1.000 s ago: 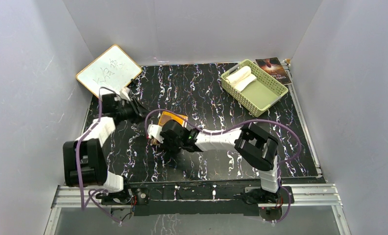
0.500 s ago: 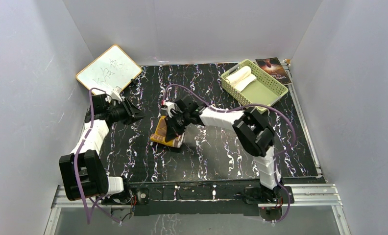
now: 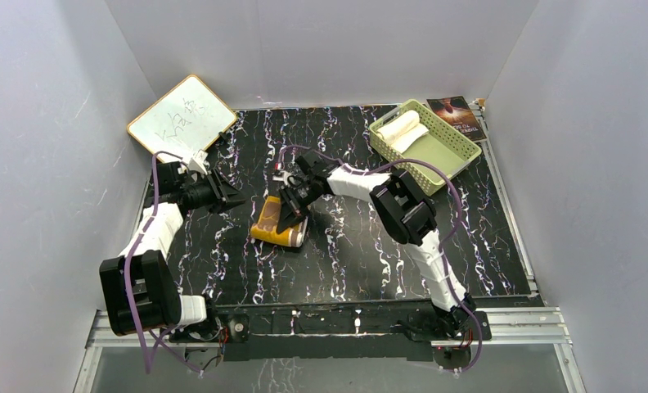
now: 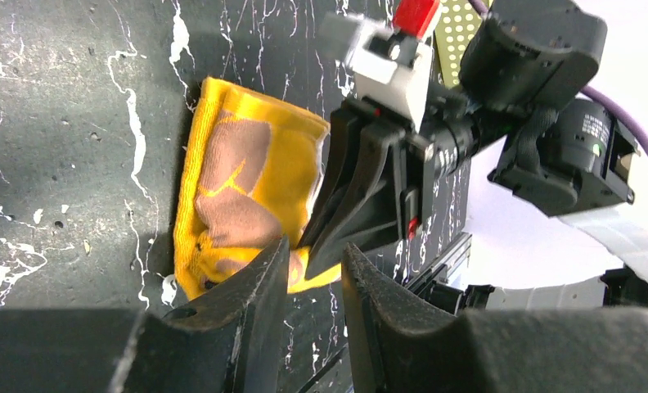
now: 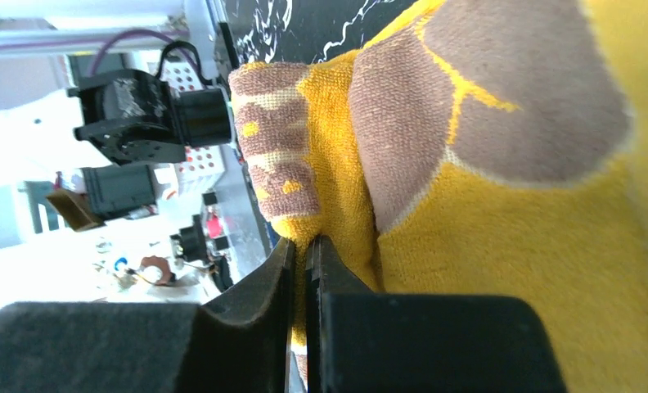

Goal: Roll the towels
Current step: Roll the towel at the center of the board.

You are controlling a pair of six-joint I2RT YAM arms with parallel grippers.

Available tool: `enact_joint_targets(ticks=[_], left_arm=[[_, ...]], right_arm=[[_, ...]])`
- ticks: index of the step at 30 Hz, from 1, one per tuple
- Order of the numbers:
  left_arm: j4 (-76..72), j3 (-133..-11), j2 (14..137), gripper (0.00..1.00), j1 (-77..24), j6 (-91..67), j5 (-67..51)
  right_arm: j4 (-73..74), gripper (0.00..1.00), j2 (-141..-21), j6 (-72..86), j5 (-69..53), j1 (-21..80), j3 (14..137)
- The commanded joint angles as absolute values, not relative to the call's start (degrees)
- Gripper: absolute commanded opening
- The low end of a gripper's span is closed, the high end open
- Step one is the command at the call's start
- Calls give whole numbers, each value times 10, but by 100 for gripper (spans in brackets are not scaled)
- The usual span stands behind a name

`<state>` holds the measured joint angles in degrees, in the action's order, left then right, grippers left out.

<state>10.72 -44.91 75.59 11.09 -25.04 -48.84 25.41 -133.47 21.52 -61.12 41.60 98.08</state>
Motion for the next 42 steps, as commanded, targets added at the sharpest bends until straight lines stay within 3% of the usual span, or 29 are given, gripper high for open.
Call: enact_joint_targets(ticks=[1, 7, 16, 24, 35, 36, 38, 39, 42], left_arm=[[109, -447, 747, 28, 115, -247, -517], [104, -447, 754, 25, 113, -246, -534], [49, -400, 769, 15, 58, -281, -543], [-56, -361, 838, 13, -18, -344, -521], [-140, -362, 944, 9, -20, -355, -331], [-144, -366, 955, 8, -20, -354, -323], [-147, -374, 972, 8, -20, -351, -317], [-146, -377, 978, 7, -20, -348, -318], [-144, -377, 990, 7, -22, -344, -321]], right_arm=[[202, 0, -1341, 268, -672, 389, 992], [75, 0, -1366, 369, -710, 371, 940], [101, 0, -1449, 391, -703, 356, 956], [94, 0, -1455, 402, -684, 341, 935], [165, 0, -1416, 345, -627, 336, 951], [184, 1, -1408, 322, -610, 337, 957], [226, 27, -1379, 274, -550, 338, 969], [250, 32, -1364, 244, -512, 338, 978], [275, 37, -1299, 180, -395, 344, 980]])
